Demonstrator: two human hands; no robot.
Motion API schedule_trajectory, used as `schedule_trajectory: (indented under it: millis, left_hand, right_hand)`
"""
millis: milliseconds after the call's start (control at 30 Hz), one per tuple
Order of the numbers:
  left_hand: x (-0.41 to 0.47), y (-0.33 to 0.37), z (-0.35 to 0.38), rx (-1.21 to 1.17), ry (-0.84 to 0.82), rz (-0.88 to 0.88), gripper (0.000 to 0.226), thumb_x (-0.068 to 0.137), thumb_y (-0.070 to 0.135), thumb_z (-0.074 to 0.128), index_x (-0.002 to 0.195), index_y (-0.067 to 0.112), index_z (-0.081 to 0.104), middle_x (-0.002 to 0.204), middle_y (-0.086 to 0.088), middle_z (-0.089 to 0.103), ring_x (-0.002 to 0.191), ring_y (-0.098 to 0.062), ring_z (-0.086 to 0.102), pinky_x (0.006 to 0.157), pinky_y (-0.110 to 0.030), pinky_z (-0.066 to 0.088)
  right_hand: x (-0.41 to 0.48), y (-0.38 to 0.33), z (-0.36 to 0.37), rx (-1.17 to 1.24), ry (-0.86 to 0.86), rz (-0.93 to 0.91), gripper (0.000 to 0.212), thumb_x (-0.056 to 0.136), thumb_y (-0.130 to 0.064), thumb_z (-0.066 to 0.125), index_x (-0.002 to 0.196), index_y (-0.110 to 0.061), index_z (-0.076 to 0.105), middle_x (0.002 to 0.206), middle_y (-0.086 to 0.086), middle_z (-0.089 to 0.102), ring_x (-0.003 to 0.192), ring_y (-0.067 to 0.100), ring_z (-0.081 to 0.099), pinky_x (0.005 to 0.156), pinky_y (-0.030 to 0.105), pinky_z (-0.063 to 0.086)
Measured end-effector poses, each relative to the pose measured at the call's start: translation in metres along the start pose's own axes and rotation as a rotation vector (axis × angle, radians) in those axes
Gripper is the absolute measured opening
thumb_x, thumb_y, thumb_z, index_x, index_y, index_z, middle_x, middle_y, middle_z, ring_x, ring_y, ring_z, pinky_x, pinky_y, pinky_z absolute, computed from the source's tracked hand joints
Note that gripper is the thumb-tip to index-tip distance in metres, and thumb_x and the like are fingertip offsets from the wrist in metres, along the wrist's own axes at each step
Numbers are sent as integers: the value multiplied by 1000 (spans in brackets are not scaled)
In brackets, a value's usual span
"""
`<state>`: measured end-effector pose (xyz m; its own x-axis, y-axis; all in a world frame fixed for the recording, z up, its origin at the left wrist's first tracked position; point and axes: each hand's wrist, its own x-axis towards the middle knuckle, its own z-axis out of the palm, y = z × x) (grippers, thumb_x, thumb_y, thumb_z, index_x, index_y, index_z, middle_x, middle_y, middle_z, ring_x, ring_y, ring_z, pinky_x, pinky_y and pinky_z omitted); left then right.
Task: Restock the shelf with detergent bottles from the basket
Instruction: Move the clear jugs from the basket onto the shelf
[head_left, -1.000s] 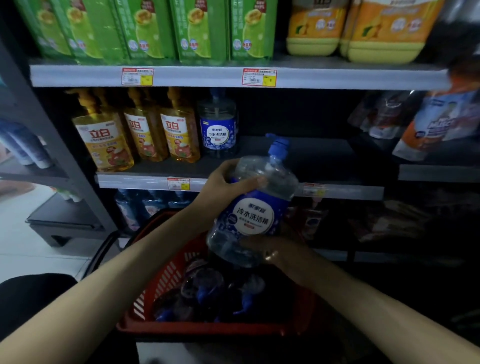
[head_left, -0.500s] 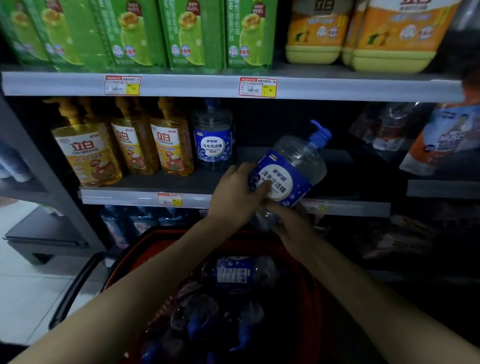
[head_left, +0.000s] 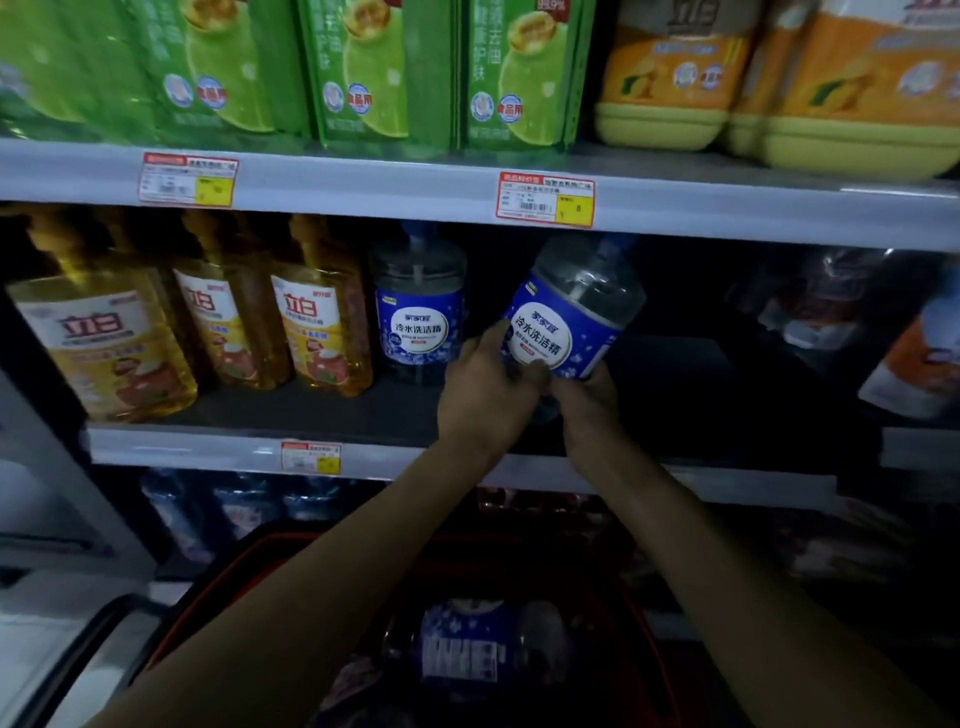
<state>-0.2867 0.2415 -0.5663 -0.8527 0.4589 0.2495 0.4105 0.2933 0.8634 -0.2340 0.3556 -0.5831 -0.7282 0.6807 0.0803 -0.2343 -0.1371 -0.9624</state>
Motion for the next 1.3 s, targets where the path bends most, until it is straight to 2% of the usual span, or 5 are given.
schedule_trajectory:
  millis: [333, 867, 1033, 1200, 1300]
  left_hand:
    - [49, -28, 37, -380, 4, -28, 59, 93, 22, 70, 148, 30, 52, 129, 10, 70, 116, -5, 66, 99, -30, 56]
    - [102, -56, 73, -573, 24, -160, 95, 79, 40, 74, 161, 42, 26, 144, 8, 63, 129, -13, 61, 115, -43, 46]
    - [110, -59, 74, -538, 39, -169, 104, 74, 46, 73, 163, 38, 20, 152, 4, 55, 134, -16, 57, 116, -43, 45]
    - [115, -52, 78, -493, 48, -215, 94, 80, 42, 67, 163, 30, 25, 152, -3, 55, 132, -22, 59, 113, -44, 49]
    - [115, -46, 77, -492, 49, -228, 90, 83, 35, 66, 163, 26, 26, 152, -5, 55, 132, -22, 59, 113, -43, 48]
  right_hand:
    - [82, 33, -11, -150, 15, -68, 70, 65, 4, 88, 128, -15, 63, 111, 0, 75, 97, 13, 73, 75, 25, 61]
    - [168, 46, 0, -437, -134, -250, 34, 81, 5, 78, 112, -6, 70, 100, 1, 74, 86, 0, 70, 76, 19, 55]
    - [182, 47, 3, -522, -158, -222, 56, 78, -6, 84, 130, -6, 61, 117, 8, 72, 104, 20, 69, 91, 34, 57]
    - [182, 43, -2, -516, -125, -168, 55, 82, -2, 80, 133, -3, 59, 114, 6, 71, 96, 15, 69, 80, 22, 55]
    - [173, 43, -4, -505, -107, -163, 49, 83, -5, 80, 128, -14, 62, 109, -2, 72, 96, 12, 69, 84, 30, 58]
